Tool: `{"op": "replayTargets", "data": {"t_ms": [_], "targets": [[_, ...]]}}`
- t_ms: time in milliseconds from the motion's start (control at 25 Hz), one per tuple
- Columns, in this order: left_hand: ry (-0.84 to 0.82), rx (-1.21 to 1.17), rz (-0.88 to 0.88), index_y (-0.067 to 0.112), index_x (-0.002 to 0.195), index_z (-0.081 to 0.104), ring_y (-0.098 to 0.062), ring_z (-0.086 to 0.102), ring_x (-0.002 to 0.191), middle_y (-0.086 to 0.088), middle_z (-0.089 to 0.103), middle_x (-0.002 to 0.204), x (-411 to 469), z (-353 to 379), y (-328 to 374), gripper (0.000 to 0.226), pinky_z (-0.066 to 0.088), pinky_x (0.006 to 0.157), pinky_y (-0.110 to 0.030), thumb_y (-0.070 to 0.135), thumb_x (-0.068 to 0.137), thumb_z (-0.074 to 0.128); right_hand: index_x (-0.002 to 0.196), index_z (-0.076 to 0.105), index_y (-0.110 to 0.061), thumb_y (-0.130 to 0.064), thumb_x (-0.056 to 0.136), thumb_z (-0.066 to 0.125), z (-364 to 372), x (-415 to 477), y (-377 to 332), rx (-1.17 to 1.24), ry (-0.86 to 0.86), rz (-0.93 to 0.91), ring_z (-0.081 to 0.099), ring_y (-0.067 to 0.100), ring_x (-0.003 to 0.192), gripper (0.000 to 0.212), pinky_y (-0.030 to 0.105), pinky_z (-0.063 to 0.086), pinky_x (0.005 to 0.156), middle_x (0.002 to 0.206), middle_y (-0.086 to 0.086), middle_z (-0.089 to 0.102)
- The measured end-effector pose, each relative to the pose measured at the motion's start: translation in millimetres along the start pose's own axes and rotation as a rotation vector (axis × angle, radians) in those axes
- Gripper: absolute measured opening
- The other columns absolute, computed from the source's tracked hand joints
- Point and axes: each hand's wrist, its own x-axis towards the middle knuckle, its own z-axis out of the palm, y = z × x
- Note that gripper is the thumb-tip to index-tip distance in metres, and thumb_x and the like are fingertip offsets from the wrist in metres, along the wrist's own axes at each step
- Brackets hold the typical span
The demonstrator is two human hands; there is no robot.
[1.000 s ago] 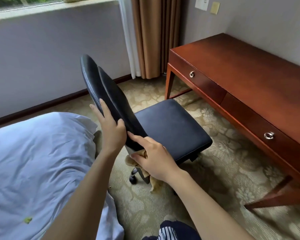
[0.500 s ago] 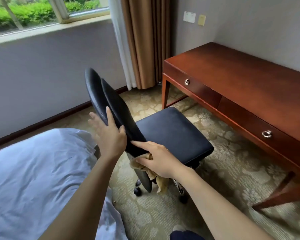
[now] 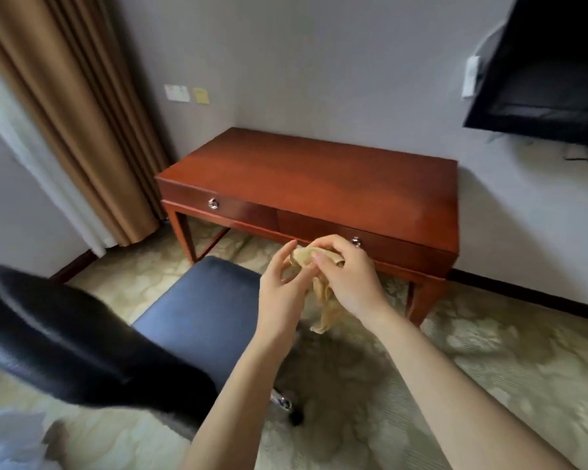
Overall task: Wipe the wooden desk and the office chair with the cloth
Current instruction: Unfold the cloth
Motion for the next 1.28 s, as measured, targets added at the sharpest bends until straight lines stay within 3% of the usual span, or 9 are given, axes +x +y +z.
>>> {"op": "replayTargets", "data": {"t_ms": [280,440,560,640,720,840,1000,1080,1280], "targets": [[-0.316,0.179,0.142,0.019,0.098,0.069,-0.015,0.069,0.078,0.0,0.072,0.085,-2,114,28,0.023,0.055,0.067,-0.024,0.016,0.077,0.077,0.083,0.065,-0.027,-0.021,0.087,0.065,-160,-22,9,-0.102,0.127,-0.01,0.06,-0.004,0.074,0.007,0.015,0.046,0.069,0.075,-0.019,0.065],[-0.337,0.729,0.383,0.027,0.081,0.059,-0.008,0.058,0.076,0.014,0.06,0.073,1,181,41,0.022,0.048,0.069,-0.025,0.03,0.071,0.079,0.077,0.06,-0.035,-0.013,0.078,0.072,-243,-34,19,-0.358,0.138,-0.08,0.054,-0.006,0.083,0.025,0.006,0.037,0.072,0.087,-0.015,0.059],[-0.362,1.049,0.547,0.028,0.086,0.054,-0.018,0.046,0.091,0.014,0.049,0.078,-2,226,48,0.026,0.038,0.079,-0.035,0.035,0.072,0.075,0.101,0.061,-0.033,-0.006,0.08,0.066,-291,-35,24,-0.595,0.034,-0.118,0.048,-0.007,0.079,0.034,0.012,0.035,0.069,0.1,-0.017,0.054],[-0.423,1.023,0.591,0.026,0.092,0.055,-0.018,0.043,0.091,0.009,0.047,0.086,-8,268,48,0.025,0.037,0.076,-0.032,0.024,0.074,0.073,0.112,0.058,-0.031,-0.006,0.084,0.06,-337,-40,30,-0.74,-0.001,-0.092,0.048,-0.004,0.081,0.038,0.017,0.038,0.069,0.103,-0.016,0.05],[-0.561,0.941,0.581,0.025,0.096,0.055,-0.018,0.049,0.089,0.004,0.049,0.094,-12,301,48,0.029,0.04,0.068,-0.022,0.008,0.075,0.066,0.101,0.063,-0.03,-0.007,0.083,0.06,-379,-47,34,-0.791,-0.044,-0.016,0.054,0.006,0.084,0.029,0.022,0.043,0.069,0.093,-0.015,0.056],[-0.79,0.897,0.495,0.021,0.102,0.058,-0.015,0.058,0.089,0.001,0.059,0.101,-20,350,40,0.038,0.05,0.07,-0.023,-0.001,0.073,0.068,0.08,0.065,-0.037,-0.014,0.078,0.069,-445,-69,39,-0.661,-0.131,0.095,0.057,-0.006,0.074,0.023,0.009,0.041,0.06,0.072,-0.022,0.063],[-1.04,0.521,0.215,0.012,0.102,0.063,-0.01,0.063,0.071,0.006,0.067,0.074,-33,418,23,0.038,0.053,0.07,-0.021,0.001,0.07,0.079,0.083,0.067,-0.035,-0.026,0.072,0.078,-526,-99,61,-0.54,-0.121,0.253,0.057,-0.008,0.066,0.018,0.008,0.042,0.059,0.079,-0.015,0.065],[-1.173,0.43,0.051,0.013,0.097,0.066,-0.015,0.066,0.075,0.0,0.07,0.077,-37,457,11,0.031,0.054,0.076,-0.024,0.011,0.07,0.08,0.088,0.068,-0.034,-0.031,0.071,0.079,-560,-117,78,-0.534,-0.164,0.363,0.056,-0.008,0.064,0.02,0.01,0.042,0.061,0.078,-0.016,0.064],[-1.283,0.696,0.189,0.013,0.088,0.071,-0.015,0.064,0.072,-0.012,0.071,0.087,-37,584,-13,0.015,0.054,0.078,-0.035,0.024,0.078,0.075,0.078,0.065,-0.032,-0.024,0.08,0.071,-638,-147,135,-0.735,0.214,0.449,0.053,-0.002,0.067,0.011,0.007,0.036,0.056,0.069,-0.017,0.058]]}}
